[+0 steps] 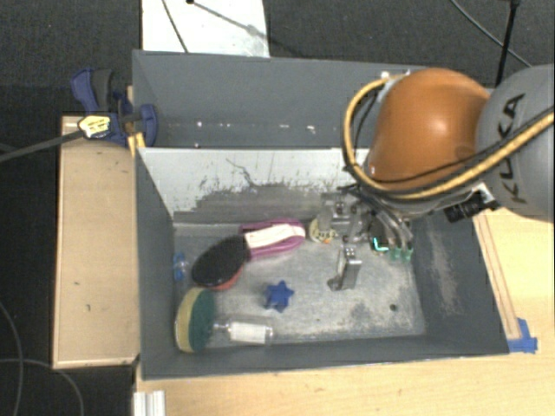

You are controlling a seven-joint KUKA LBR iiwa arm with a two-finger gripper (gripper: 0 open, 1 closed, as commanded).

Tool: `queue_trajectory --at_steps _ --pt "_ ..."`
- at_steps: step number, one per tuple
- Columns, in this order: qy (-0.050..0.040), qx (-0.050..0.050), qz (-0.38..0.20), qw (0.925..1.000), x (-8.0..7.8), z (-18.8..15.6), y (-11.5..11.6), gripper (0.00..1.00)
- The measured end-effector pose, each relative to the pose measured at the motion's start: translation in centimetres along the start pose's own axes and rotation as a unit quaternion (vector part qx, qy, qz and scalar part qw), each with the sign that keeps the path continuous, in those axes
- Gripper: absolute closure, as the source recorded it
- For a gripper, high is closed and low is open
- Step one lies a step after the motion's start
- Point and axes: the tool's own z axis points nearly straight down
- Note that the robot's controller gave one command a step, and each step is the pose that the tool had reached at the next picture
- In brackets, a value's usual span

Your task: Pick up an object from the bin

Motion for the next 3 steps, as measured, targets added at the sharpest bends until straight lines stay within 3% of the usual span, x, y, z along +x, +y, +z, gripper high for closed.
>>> queue_trajectory --at_steps 1,2,3 --pt "-0.0005 0.000 -0.007 1.0000 0.5 17.3 5.7 0.00" --pt "-0.0026 0.000 -0.004 1.0000 0.3 16.9 5.5 1.00" --pt "-0.0084 -0.002 -0.016 0.9998 -2.8 0.2 9.0 1.00"
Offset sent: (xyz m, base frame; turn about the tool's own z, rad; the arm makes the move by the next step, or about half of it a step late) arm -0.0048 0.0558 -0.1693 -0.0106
